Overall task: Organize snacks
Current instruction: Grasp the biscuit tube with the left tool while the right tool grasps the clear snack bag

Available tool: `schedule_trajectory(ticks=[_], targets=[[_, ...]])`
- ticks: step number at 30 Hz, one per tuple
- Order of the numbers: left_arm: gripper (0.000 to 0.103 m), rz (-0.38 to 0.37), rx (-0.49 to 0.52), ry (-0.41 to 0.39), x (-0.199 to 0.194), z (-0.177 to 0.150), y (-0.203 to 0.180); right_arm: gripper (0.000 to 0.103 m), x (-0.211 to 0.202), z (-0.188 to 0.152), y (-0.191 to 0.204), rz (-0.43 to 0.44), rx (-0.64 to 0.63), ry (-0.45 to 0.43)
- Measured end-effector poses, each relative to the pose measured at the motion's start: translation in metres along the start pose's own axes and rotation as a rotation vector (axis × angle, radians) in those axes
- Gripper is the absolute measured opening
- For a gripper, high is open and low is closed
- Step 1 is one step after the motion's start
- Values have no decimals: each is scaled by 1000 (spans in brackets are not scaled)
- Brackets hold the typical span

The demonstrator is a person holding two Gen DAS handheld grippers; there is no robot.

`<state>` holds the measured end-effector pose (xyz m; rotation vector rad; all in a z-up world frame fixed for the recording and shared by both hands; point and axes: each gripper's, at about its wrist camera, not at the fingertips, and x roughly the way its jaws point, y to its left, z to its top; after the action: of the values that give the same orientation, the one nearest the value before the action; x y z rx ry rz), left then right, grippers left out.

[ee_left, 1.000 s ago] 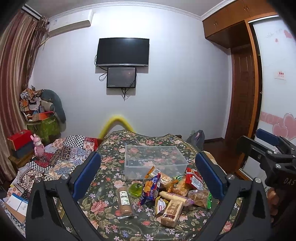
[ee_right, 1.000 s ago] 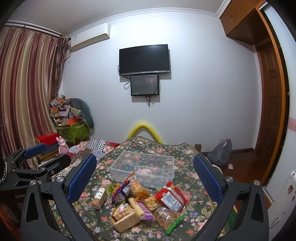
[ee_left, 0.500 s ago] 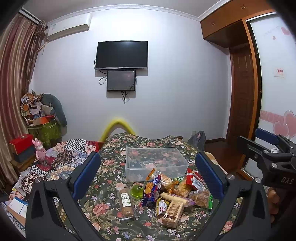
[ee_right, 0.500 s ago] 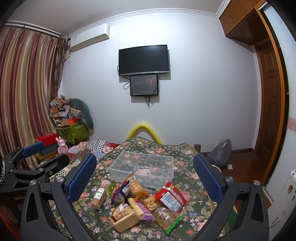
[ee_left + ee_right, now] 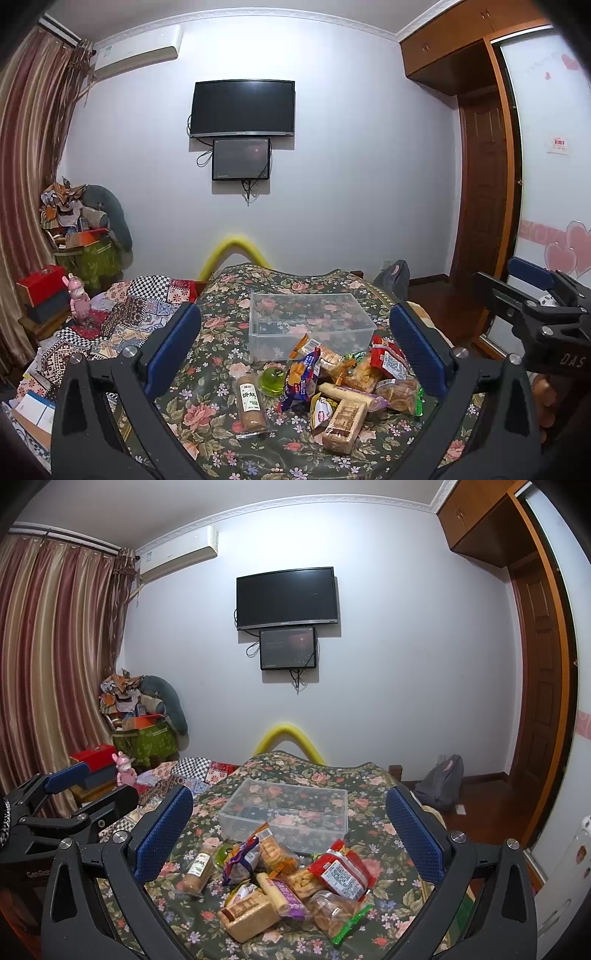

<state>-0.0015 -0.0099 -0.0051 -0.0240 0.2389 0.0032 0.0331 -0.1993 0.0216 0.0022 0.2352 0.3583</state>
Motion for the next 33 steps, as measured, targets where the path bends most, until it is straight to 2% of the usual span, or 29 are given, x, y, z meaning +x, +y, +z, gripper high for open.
schedule_trajectory(ticks=[10,19,23,27,33], targets=[[103,-12,11,-1,0,0,-2,103,1,-2,1,6,4,5],[103,-18,14,30,13,-5,0,103,14,-9,-6,2,14,54],[102,-21,18,86,31,-15,6,103,30,-19,-17,-2,27,105],[95,-23,13,169,55,-29,15,102,50,-34,-33,-20,40,171],[88,-19,-12,293,91,-58,34,91,78,-64,-51,-39,37,302]])
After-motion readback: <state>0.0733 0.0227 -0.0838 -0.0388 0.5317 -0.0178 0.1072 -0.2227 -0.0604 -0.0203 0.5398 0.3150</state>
